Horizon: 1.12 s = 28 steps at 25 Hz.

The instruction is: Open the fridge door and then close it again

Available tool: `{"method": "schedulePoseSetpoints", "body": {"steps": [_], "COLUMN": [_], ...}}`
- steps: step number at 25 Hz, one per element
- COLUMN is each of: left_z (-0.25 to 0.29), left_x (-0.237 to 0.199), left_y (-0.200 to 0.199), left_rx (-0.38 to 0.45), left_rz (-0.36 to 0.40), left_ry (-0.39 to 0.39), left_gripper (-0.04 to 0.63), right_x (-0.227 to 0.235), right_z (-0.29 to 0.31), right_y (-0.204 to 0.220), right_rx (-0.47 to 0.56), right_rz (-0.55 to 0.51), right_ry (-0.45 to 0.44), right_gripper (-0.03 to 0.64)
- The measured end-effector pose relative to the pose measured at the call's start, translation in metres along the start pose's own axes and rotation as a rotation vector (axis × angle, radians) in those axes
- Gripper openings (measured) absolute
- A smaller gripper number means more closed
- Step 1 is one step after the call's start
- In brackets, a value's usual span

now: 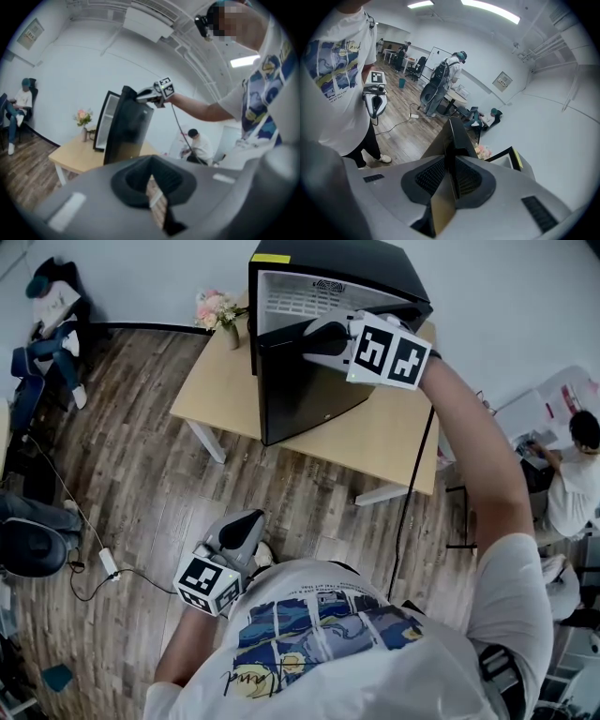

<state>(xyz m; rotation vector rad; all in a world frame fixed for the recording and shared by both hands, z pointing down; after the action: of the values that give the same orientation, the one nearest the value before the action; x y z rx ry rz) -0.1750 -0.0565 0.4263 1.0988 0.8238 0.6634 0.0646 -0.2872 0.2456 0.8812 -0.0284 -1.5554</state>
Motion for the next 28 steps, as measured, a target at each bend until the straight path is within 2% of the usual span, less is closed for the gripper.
{"method": "schedulePoseSetpoints", "body": {"steps": [10,28], "left_z": [0.011,0.037], "left_x": [0.041,0.121], "left_y": [0.000,0.002], "left_rx": [-0.004,-0.002], "left_rz": [0.004,0.034], "left_ry": [-0.050,-0.054], "left_gripper": [0.009,0.009], "right_x": [-0.031,-0.096], "right_z": [-0.029,-0.101], "right_y": [0.010,0.039], "right_rx": [0.048,0.040], "right_rz": [-0.071,-0.210], "right_ry": [-0.053,-0.107], "right_gripper": [0.060,0.060]}}
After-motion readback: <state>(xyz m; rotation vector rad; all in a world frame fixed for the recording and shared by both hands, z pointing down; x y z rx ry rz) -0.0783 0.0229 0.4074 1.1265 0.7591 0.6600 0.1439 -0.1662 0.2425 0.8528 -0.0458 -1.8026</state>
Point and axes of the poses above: the fingertips, and each gripper's own axes: z forward along the fingers, x to its right, y out of its underside, the point moved 10 cm from there along -z, backward along the fingers, and after that the axes turned 3 degrees about z, right-handed, at the moved point
